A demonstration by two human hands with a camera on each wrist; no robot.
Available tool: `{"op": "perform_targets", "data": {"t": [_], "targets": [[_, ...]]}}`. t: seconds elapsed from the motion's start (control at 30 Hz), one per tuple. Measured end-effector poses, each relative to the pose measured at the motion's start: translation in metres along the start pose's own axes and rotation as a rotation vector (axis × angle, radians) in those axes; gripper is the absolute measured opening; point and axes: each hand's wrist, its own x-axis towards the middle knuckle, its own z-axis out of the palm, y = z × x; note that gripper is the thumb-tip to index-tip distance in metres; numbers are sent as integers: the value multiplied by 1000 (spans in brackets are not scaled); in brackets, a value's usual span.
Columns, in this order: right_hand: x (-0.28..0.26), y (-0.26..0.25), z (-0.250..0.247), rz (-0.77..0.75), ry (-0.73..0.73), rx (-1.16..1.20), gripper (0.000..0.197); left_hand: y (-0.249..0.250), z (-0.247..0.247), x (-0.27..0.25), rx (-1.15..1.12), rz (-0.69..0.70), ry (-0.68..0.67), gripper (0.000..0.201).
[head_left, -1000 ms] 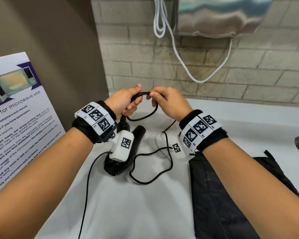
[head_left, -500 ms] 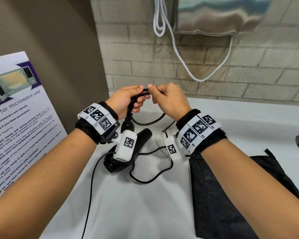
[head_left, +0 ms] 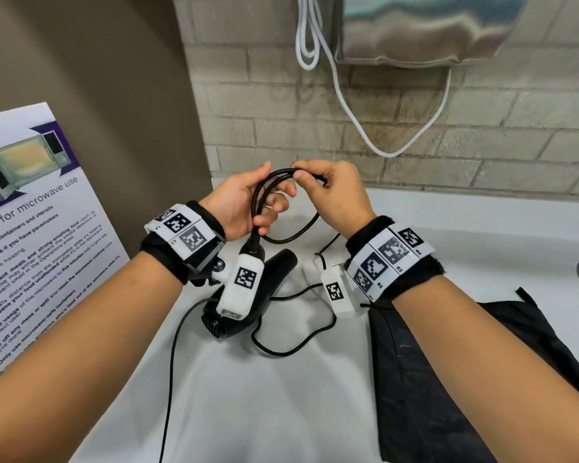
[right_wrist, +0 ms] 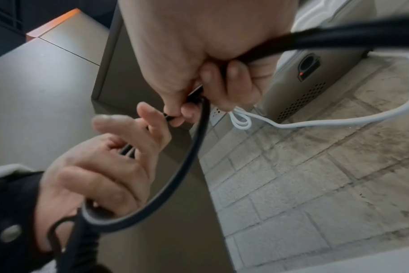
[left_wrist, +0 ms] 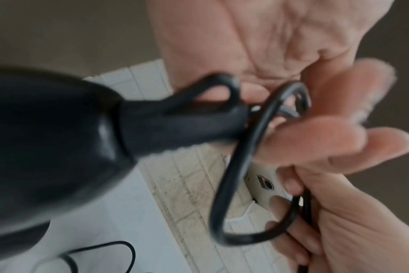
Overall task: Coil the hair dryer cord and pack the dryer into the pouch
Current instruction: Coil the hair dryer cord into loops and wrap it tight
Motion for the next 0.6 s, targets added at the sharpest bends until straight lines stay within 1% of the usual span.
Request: {"op": "perform_targets", "data": {"t": [0.07,0.13,0.23,0.3,0.4,0.5,0.53,0.6], "targets": [[-1,3,0,-9,-10,-23,21,-2,2,2,10,21,21,50],[-5,5,1,-22,-42,-67,20,-3,2,5,21,29,55,50],[-11,6,3,-23,-70,-86,21,0,2,5,-14,-20,92,51],[-9,4,3,-25,-63,-71,21,4,2,5,-42,-63,85,48],[-6,6,1,-39,-65,-18,20,8,1,2,-45,-68,100,41],[-17,21,4,-63,-96,18,25,8,-9,-2,-132,-29,167,47],[-22,28,5,-56,-108,17,25,8,-12,-3,-152,-26,183,46],[-34,43,9,-12,-124,10,24,8,-14,-7,-89,-29,211,42]]}}
